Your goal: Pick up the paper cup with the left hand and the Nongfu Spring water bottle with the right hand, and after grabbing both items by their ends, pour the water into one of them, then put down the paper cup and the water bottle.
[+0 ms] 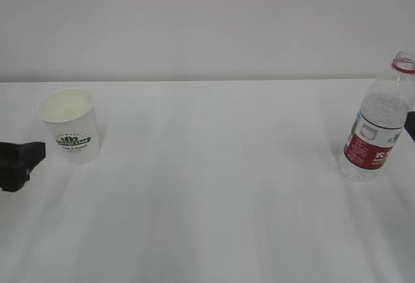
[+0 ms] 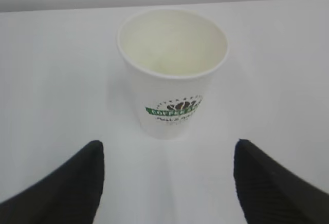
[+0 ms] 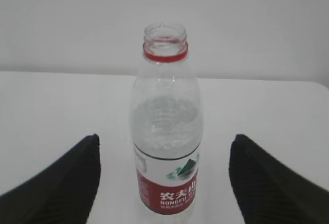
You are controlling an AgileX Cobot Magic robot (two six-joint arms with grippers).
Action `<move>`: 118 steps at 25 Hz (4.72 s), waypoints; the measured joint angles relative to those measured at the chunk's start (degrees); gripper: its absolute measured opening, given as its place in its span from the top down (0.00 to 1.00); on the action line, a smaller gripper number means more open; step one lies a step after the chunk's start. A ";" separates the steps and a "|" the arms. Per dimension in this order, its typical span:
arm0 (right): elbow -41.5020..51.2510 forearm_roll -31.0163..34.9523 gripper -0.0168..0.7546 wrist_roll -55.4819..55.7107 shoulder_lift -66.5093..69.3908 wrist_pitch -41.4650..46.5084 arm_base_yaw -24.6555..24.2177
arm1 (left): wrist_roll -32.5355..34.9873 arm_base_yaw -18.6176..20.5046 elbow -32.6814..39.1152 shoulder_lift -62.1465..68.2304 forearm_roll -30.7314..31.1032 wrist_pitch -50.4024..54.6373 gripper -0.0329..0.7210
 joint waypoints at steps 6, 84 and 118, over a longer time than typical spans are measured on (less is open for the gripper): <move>2.75 -4.61 0.22 1.22 5.27 -6.03 0.00 | 0.00 -0.26 4.15 9.88 0.33 -12.01 0.21; -1.65 -3.39 0.21 2.24 48.98 -40.99 0.00 | 1.13 -0.26 2.48 33.48 3.28 -40.58 0.10; -13.82 -2.03 0.12 3.89 56.40 -41.10 0.00 | 1.13 -0.26 2.43 33.48 3.17 -40.58 0.13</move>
